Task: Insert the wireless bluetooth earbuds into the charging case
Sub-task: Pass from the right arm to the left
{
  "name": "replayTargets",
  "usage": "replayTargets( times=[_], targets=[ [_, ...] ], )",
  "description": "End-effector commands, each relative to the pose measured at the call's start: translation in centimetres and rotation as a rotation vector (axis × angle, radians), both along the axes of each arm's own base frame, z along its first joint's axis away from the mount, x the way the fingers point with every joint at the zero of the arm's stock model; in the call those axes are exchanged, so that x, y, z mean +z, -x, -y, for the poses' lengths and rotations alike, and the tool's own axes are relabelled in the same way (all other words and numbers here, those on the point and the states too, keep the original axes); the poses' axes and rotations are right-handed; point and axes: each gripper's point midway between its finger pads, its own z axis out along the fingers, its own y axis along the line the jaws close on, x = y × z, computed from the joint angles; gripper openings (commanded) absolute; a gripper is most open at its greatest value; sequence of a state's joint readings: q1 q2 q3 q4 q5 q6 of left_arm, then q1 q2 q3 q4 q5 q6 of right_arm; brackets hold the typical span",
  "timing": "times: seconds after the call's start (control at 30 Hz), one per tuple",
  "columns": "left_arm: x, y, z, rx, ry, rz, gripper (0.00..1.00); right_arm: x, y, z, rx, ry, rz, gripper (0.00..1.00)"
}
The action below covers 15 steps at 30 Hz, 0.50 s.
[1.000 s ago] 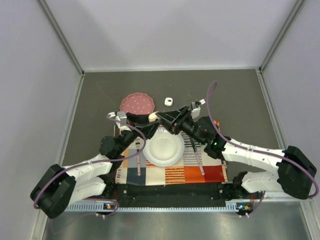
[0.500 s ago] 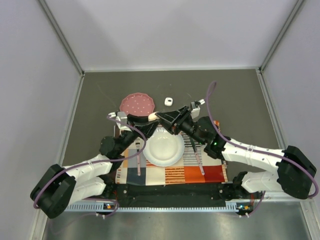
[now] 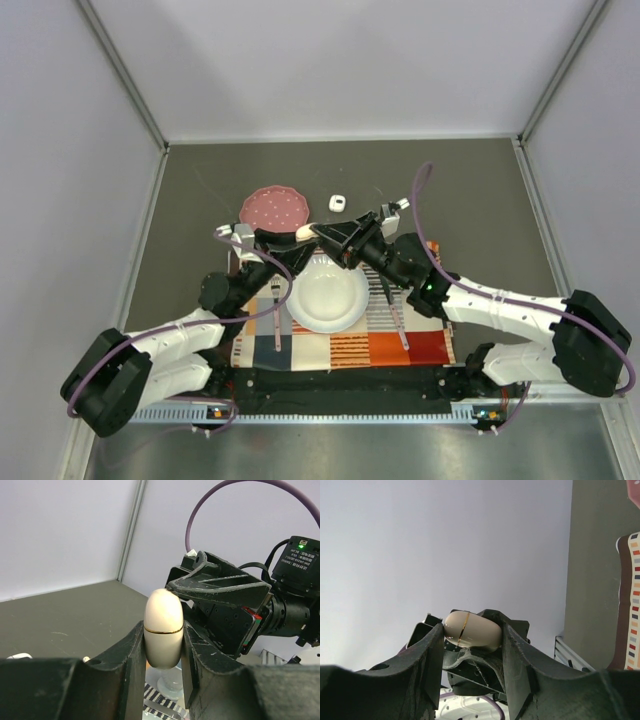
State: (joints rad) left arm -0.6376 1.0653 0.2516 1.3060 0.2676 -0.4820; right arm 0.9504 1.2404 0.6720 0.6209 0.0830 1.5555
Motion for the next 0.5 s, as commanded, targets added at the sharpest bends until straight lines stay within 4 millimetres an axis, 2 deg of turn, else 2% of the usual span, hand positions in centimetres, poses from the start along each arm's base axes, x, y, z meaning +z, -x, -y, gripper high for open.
replayTargets(
  times=[0.0,0.23,0.3,0.43,0.47],
  targets=[
    [5.36,2.56,-1.14,-0.013,0.110,0.238,0.00,1.24,0.85,-0.68,0.027,-0.028,0.046,0.11],
    [5.08,2.55,-1.05,-0.007,0.075,0.240,0.00,1.95,0.95,-1.10,0.042,-0.003,0.073,0.22],
    [5.08,2.61,-1.08,-0.006,0.072,0.244,0.00,2.08,1.04,-1.18,0.047,-0.003,0.077,0.28],
    [5.08,2.68,-1.07,-0.007,0.068,0.249,0.00,2.23,1.15,-1.44,0.062,0.001,0.080,0.31],
    [5.05,2.66,-1.06,-0.007,0.067,0.248,0.00,2.14,1.19,-1.53,0.067,0.002,0.077,0.34]
  ],
)
